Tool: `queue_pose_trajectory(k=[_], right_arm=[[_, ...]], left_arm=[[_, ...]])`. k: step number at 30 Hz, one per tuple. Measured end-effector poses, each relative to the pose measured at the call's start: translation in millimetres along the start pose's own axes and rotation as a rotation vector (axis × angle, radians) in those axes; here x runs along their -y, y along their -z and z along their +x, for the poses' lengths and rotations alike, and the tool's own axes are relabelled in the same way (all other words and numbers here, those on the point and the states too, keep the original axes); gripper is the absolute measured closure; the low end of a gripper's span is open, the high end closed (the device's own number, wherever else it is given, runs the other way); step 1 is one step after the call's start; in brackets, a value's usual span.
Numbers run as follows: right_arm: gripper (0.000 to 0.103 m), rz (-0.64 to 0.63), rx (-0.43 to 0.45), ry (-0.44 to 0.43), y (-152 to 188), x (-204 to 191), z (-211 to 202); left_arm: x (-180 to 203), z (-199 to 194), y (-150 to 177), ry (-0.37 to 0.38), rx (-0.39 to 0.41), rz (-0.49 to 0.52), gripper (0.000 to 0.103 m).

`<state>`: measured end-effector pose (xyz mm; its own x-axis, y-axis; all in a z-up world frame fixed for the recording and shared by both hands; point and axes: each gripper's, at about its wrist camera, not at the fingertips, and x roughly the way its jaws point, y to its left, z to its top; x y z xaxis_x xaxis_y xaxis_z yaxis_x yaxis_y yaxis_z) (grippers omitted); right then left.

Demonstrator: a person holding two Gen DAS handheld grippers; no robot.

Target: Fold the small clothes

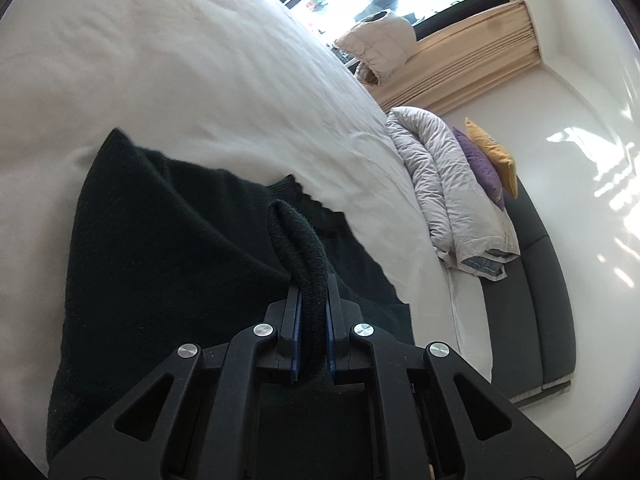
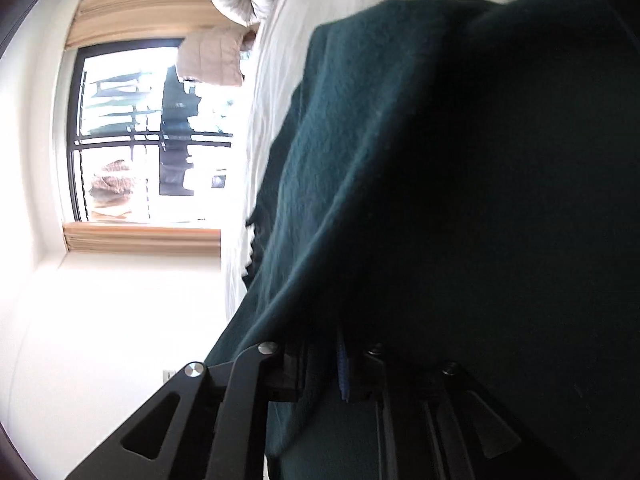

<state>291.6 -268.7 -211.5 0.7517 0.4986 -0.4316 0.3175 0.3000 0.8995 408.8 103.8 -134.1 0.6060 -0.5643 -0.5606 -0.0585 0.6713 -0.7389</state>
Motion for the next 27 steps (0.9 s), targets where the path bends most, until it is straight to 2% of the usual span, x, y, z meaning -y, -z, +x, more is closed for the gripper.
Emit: queue_pose_trajectory(k=[1, 3, 4, 6, 8, 11, 12, 13, 17, 19, 25, 27], right_arm=[[0.087, -0.009, 0.012, 0.014, 3.6, 1.3, -11.4], [0.074, -0.031, 0.063, 0.051, 11.7, 2.4, -38.7], [0.071, -0.052, 0.089, 0.064, 14.9, 0.9, -49.9], [0.064, -0.113, 0.127, 0.103, 16.3, -8.4, -64.0], [0.064, -0.186, 0.148, 0.126, 12.1, -22.4, -66.6], [0.063, -0.266, 0.159, 0.163, -4.7, -42.9, -49.7], [0.055, -0.305, 0.162, 0.171, -8.2, -50.0, -45.9], [0.052, -0.353, 0.147, 0.178, -12.7, -58.0, -37.2], [0.051, -0.415, 0.116, 0.24, -25.5, -60.8, -12.0], [0.051, -0.429, 0.1, 0.311, -32.8, -50.4, -10.4], [0.053, -0.473, 0.057, 0.26, -35.7, -31.5, -19.5], [0.048, -0.445, 0.056, 0.267, -36.2, -35.6, -27.7]], left_arm=[[-13.5, 5.3, 2.3, -0.02, -0.003, -0.008, 0.095], [-39.5, 13.9, 6.8, -0.057, -0.013, -0.032, 0.095], [-54.5, 17.9, 10.8, -0.074, -0.021, -0.051, 0.095], [-72.0, 20.5, 17.7, -0.071, -0.026, -0.046, 0.095], [-70.9, 18.6, 21.1, -0.09, -0.02, 0.001, 0.095], [-66.5, 19.0, 25.8, -0.123, -0.019, 0.07, 0.095], [-64.6, 18.4, 28.6, -0.13, -0.018, 0.091, 0.095], [-63.2, 18.9, 31.6, -0.142, -0.017, 0.119, 0.095], [-49.9, 17.7, 44.1, -0.196, -0.017, 0.202, 0.095], [-43.2, 15.5, 48.5, -0.217, -0.012, 0.218, 0.094], [-38.8, 10.9, 49.8, -0.211, -0.027, 0.198, 0.092], [-39.1, -6.0, 44.0, -0.245, -0.032, 0.186, 0.092]])
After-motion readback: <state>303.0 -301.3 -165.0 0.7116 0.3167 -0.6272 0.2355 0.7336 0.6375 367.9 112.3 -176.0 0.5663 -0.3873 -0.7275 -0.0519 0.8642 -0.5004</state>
